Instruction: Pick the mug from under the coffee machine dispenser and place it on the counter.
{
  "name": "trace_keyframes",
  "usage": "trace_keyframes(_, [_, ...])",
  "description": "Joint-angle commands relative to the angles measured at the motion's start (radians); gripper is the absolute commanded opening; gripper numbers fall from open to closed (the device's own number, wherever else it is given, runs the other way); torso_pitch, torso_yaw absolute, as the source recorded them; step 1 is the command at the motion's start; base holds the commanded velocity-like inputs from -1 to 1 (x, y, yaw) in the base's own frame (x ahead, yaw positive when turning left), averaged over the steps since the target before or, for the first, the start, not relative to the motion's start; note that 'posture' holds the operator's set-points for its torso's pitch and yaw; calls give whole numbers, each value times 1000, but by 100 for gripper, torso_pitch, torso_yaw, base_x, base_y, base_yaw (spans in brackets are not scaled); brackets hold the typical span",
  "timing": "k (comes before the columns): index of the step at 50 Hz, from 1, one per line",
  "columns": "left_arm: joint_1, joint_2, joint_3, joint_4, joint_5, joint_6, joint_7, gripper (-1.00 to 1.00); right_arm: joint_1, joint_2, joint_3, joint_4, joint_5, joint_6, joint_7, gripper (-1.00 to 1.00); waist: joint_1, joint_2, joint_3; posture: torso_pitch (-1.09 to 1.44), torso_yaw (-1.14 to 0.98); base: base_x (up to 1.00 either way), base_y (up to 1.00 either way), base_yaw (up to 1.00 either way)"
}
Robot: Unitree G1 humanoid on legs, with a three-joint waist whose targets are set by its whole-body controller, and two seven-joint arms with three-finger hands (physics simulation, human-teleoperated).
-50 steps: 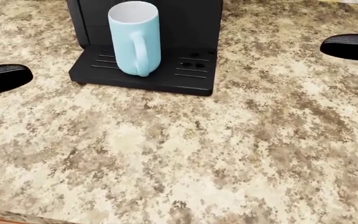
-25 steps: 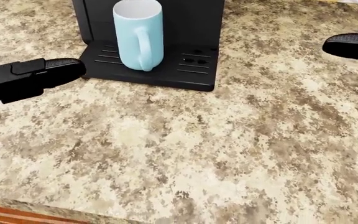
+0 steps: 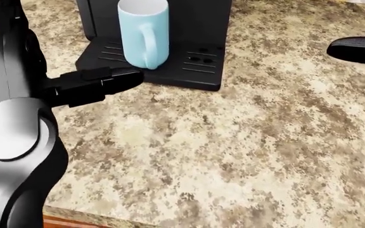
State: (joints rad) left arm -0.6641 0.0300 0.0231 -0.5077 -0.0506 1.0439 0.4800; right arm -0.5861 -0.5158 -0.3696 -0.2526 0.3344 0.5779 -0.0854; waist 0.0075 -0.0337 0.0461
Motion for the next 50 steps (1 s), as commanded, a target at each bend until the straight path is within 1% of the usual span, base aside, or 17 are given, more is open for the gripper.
trace_keyframes(1, [-37, -4, -3, -15, 48, -36, 12, 100, -27, -18, -16, -30, -1, -29, -3, 100, 0, -4, -26, 0, 0, 0, 0, 0])
trace_keyframes(7, [-69, -27, -22, 54, 132, -66, 22, 100, -30, -21, -17, -29, 3, -28, -3, 100, 1, -8, -27, 0, 0, 0, 0, 0])
trace_keyframes(10, [-105, -49, -28, 53, 158, -35, 32, 100, -32, -25, -20, -24, 5, -30, -3, 100, 1, -9, -29, 0, 0, 0, 0, 0])
trace_keyframes(14, [-112, -85, -47, 17, 170, 9, 33, 100, -32, -28, -21, -22, 8, -31, -3, 100, 1, -13, -27, 0, 0, 0, 0, 0])
trace_keyframes(20, [-108, -120, -71, -25, 178, 53, 19, 100, -31, -30, -21, -21, 8, -34, -4, 100, 2, -16, -26, 0, 0, 0, 0, 0])
trace_keyframes(24, [-95, -134, -83, -28, 190, 49, 14, 100, -27, -28, -20, -23, 7, -35, -4, 100, 3, -18, -25, 0, 0, 0, 0, 0])
trace_keyframes(27, [-86, -141, -87, 5, 199, 13, 14, 100, -24, -26, -21, -25, 7, -36, -3, 100, 4, -20, -25, 0, 0, 0, 0, 0])
trace_keyframes(33, [-106, -164, -89, 73, 205, -50, 33, 100, -20, -21, -20, -26, 5, -38, -3, 100, 6, -25, -26, 0, 0, 0, 0, 0])
trace_keyframes(39, [-115, -202, -105, 84, 204, -48, 56, 100, -17, -22, -25, -28, 10, -38, -3, 100, 8, -30, -25, 0, 0, 0, 0, 0])
trace_keyframes(45, [-96, -229, -130, 78, 208, -46, 63, 100, -24, -28, -24, -23, 13, -34, -7, 100, 9, -32, -25, 0, 0, 0, 0, 0])
trace_keyframes(49, [-84, -245, -138, 103, 210, -71, 68, 100, -25, -29, -24, -20, 13, -37, -8, 100, 10, -35, -25, 0, 0, 0, 0, 0])
trace_keyframes(50, [-101, -262, -130, 172, 208, -118, 91, 100, -20, -29, -26, -21, 14, -39, -7, 100, 10, -36, -25, 0, 0, 0, 0, 0])
